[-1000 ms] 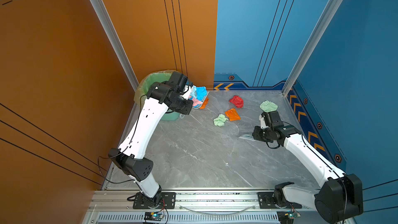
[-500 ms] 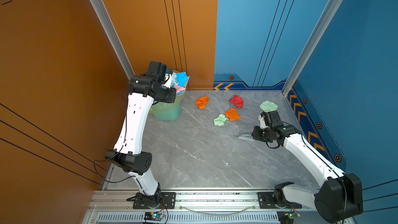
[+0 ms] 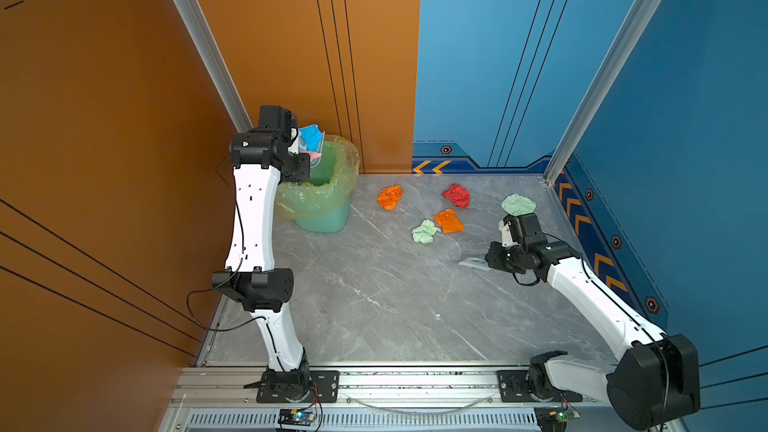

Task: Sweep away the paper scraps from the table
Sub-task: 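Carry the dustpan over the bin with the left gripper while the right draws back, then tip the dustpan over the bin with the left gripper to dump the scraps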

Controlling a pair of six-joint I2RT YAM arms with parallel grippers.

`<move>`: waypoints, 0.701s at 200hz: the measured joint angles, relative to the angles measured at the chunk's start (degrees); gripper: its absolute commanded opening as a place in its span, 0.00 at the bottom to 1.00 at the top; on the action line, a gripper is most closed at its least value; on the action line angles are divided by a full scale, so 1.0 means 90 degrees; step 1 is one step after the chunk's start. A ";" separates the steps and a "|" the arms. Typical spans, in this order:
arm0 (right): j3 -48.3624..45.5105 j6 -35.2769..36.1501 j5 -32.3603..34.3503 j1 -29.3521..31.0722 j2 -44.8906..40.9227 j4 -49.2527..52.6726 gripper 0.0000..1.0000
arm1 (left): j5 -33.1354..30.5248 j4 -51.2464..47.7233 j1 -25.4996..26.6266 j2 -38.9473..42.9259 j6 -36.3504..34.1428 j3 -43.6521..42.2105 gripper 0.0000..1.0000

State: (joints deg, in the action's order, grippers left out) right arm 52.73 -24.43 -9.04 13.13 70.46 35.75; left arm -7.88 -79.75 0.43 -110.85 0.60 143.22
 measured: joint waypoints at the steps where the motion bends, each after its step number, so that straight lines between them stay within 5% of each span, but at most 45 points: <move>1: 0.0000 0.0000 0.0000 0.0000 0.0002 0.0000 0.00 | -0.0017 -0.0002 0.0000 -0.0015 0.0000 0.0007 0.00; 140: 0.0000 -0.0151 -0.0027 0.0189 0.0214 -0.0165 0.00 | -0.2594 -0.0083 0.0214 -0.0712 -0.1275 0.0563 0.00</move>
State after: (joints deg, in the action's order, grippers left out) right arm 52.73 -25.78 -9.28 14.83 72.38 34.26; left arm -31.22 -80.49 2.35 -117.25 -10.87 148.29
